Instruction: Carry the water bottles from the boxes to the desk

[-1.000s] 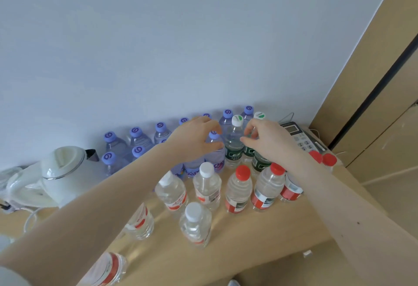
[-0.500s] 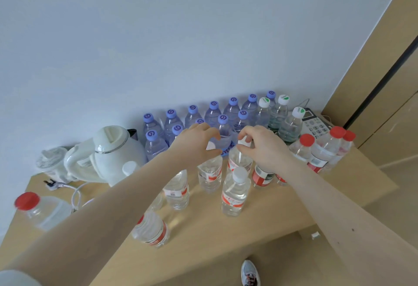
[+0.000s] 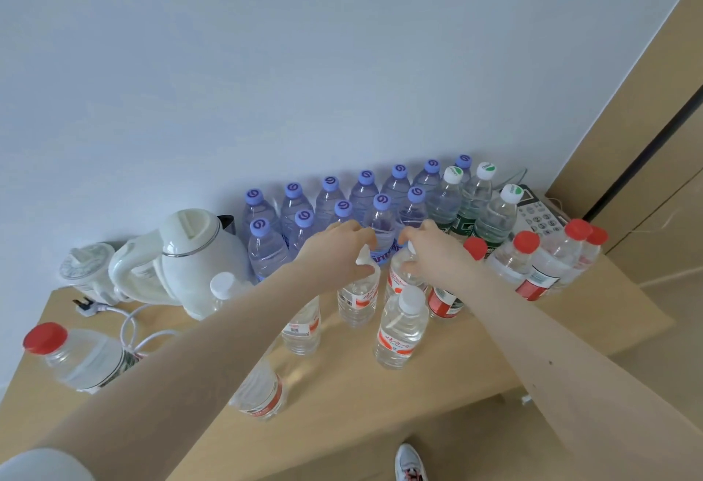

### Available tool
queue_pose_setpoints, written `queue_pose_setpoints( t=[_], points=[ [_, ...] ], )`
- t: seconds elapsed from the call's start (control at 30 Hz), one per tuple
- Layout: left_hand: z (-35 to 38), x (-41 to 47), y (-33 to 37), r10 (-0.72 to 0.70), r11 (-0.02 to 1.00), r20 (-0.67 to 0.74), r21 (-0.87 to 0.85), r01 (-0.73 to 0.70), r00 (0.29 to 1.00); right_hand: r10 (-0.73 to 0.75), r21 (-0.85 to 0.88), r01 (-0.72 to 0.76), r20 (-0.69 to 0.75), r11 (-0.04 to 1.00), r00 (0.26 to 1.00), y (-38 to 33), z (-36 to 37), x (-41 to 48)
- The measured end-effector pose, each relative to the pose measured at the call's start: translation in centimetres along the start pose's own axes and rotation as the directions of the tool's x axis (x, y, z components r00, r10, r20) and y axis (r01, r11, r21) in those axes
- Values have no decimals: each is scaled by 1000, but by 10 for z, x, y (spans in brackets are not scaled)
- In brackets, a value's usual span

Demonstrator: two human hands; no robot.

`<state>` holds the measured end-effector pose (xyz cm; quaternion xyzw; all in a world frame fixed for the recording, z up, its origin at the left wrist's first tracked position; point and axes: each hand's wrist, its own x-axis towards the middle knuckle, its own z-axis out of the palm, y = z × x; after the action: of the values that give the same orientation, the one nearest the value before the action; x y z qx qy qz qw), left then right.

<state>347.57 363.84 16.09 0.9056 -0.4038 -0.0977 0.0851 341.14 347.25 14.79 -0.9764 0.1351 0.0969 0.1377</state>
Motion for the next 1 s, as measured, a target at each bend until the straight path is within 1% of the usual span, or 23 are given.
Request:
queue_pose_setpoints(
  t=[0.1,0.2,0.43,0.7,0.8,0.93,1.0],
  points=[
    [4,7,2,-13,1000,73,-20,14,997,-2,46,3,-30,999,1000,4,-2,6],
    [5,15,0,-3,999,109,-32,7,994,1,96,3,-44,995,999,10,-10,9],
    [-1,33,4,-7,998,90,-68,14,996,-42,116,50,-70,992,997,21,-33,23],
    [-4,68,18,0,997,114,-79,9,994,1,219,17,-82,976,997,57,-48,41],
    [-5,84,28,2,998,106,-65,5,994,1,236,11,-50,972,999,68,-57,46],
    [-6,104,44,23,999,101,-49,-18,995,-14,209,10,21,978,1000,84,-65,50],
    [-3,113,50,29,998,115,-64,-22,993,-18,197,11,31,980,999,93,-67,53]
  ],
)
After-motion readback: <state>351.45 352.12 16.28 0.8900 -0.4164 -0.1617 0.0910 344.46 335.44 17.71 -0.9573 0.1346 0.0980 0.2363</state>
